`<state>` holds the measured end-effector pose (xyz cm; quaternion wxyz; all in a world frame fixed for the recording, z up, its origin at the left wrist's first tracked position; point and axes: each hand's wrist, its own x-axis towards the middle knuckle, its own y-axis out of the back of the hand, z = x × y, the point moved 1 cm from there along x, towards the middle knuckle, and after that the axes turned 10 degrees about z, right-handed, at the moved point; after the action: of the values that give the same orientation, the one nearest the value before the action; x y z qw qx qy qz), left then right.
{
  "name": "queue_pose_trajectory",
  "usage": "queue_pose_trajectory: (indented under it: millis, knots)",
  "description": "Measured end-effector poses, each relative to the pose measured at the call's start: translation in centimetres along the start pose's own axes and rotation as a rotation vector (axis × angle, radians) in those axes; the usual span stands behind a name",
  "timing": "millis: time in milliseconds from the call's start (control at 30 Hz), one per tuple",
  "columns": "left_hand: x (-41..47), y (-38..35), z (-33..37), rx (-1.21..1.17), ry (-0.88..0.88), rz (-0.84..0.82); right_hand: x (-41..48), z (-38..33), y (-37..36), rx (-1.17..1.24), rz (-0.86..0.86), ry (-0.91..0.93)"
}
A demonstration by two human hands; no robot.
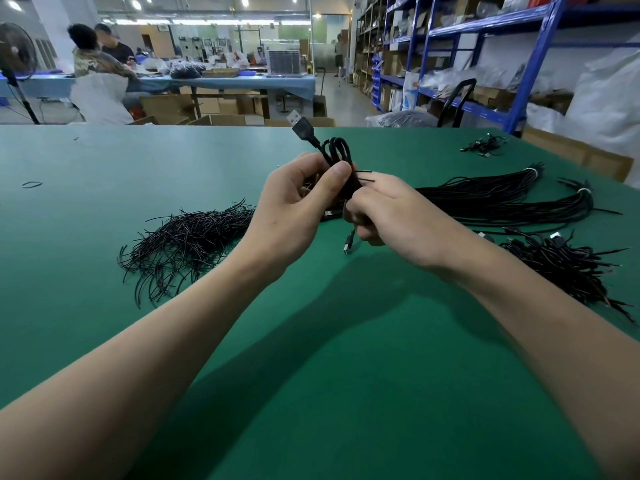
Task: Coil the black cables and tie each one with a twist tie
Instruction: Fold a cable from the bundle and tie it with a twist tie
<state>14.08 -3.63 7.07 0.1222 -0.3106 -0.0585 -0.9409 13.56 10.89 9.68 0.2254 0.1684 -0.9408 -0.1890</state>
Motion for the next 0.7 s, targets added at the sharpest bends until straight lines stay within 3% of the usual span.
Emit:
queue_pose_trajectory:
  millis: [200,500,700]
  knots:
    - [0.07,0.03,-0.06,-0.003,0.022,-0.04,-0.12,-0.01,0.27,0.186,-0.043,-0.135]
    - [0.51,0.43,0.51,-0.097,0.098,-0.072,-0.31,-0.32,-0.1,0.341,-0.023,-0.139]
    - [0.33,0.36,0.66,-0.1,0.127,0.101,-0.46,-0.42,-0.13,0.321,0.004,-0.087]
